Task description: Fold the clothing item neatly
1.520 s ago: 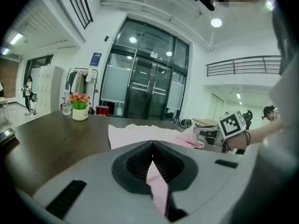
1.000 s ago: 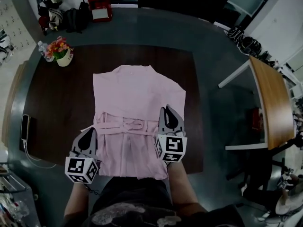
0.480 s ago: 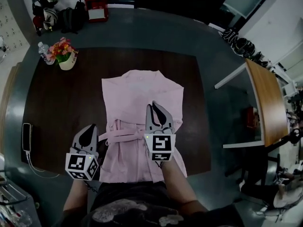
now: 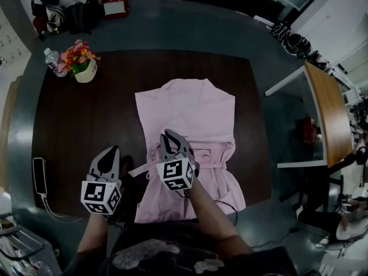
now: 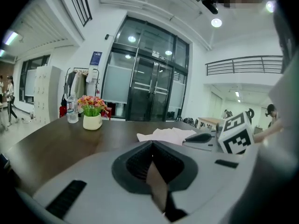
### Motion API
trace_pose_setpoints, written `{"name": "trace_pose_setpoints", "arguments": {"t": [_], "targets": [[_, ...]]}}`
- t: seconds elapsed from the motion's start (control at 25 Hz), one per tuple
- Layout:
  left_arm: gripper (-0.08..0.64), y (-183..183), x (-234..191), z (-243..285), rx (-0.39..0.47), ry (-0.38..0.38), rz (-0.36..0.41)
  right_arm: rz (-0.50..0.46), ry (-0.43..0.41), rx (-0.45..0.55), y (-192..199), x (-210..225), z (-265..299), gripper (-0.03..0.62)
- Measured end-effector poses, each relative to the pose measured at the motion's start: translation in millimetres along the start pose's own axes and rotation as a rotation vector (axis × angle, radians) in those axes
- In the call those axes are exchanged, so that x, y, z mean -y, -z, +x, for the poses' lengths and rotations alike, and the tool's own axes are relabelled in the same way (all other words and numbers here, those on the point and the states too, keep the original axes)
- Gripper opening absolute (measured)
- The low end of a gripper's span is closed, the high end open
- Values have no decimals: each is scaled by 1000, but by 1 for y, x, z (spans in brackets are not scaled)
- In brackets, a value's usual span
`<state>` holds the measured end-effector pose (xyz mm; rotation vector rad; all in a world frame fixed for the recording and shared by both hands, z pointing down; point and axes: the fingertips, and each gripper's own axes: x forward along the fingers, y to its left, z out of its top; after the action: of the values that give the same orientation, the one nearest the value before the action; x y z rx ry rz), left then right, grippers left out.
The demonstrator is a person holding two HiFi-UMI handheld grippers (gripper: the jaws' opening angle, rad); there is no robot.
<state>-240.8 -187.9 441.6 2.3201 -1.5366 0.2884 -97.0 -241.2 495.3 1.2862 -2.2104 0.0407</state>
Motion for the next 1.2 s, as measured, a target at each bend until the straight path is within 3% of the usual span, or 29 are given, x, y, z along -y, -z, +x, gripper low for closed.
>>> {"name": "trace_pose_setpoints", "arguments": {"t": [0.12, 0.32, 0.4, 0.52, 0.68, 0.84, 1.08, 1.2], "targets": [[11, 8, -5, 1, -20, 7, -9, -45, -85, -43, 14, -23, -1, 15], [11, 17, -8, 6, -40, 23, -14, 18, -178, -19, 17, -35, -25, 80], [11, 18, -7, 9, -37, 24, -16, 42, -134, 46, 10, -23, -37, 81], [11, 17, -5, 10, -26, 24, -24, 85, 5, 93, 9, 11, -48, 80], [11, 16, -2, 12, -22, 28, -21, 234, 98, -68, 50, 58, -28, 80], [11, 16, -2, 12, -24, 26, -26, 416, 31, -219, 80, 70, -2, 80], [11, 18, -3, 13, -30, 25, -28, 446, -25, -312, 101, 54, 12, 80], [11, 16, -5, 13, -26, 23, -29, 417, -26, -310, 99, 53, 12, 38]]}}
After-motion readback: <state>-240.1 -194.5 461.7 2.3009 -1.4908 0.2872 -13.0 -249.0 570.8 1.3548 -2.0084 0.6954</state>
